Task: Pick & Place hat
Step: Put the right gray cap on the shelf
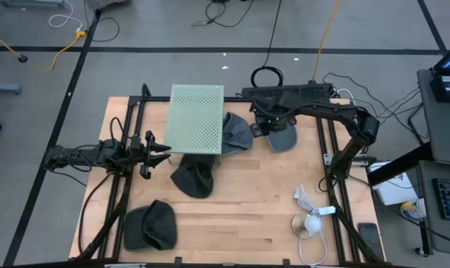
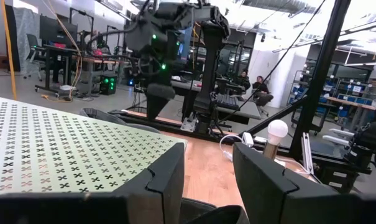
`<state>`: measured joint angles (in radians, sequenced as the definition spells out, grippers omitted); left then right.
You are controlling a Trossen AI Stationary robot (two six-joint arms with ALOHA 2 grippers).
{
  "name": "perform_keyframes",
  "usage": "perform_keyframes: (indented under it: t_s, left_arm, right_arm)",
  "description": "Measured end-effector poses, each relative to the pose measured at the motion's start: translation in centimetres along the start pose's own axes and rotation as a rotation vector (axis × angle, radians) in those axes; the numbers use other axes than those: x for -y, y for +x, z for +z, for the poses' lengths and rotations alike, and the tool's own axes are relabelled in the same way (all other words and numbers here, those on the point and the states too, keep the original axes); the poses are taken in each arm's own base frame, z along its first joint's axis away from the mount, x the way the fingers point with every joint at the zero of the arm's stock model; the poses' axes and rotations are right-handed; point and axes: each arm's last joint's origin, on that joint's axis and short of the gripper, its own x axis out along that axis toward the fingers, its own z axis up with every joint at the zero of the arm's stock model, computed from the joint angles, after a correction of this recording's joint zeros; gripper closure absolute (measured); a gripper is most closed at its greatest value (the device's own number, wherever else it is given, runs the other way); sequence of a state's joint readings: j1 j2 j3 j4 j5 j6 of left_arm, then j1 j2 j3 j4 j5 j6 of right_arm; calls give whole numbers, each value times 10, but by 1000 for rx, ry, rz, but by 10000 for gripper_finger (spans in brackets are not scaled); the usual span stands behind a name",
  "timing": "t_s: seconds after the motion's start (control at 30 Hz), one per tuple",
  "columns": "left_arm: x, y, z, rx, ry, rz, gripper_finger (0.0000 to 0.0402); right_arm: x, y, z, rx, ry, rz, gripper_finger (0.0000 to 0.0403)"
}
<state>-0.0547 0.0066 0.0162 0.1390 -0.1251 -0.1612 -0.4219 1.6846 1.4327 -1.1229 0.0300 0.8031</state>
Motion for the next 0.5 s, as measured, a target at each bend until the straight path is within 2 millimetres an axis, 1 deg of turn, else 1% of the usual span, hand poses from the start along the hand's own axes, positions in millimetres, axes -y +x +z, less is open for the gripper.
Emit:
perform_keyframes:
  t_s: [0.5]
  left_arm:
    - [0,0,0,0,0,0,261]
  right_arm:
    - [-2,39,-21,42,-4,-54,250]
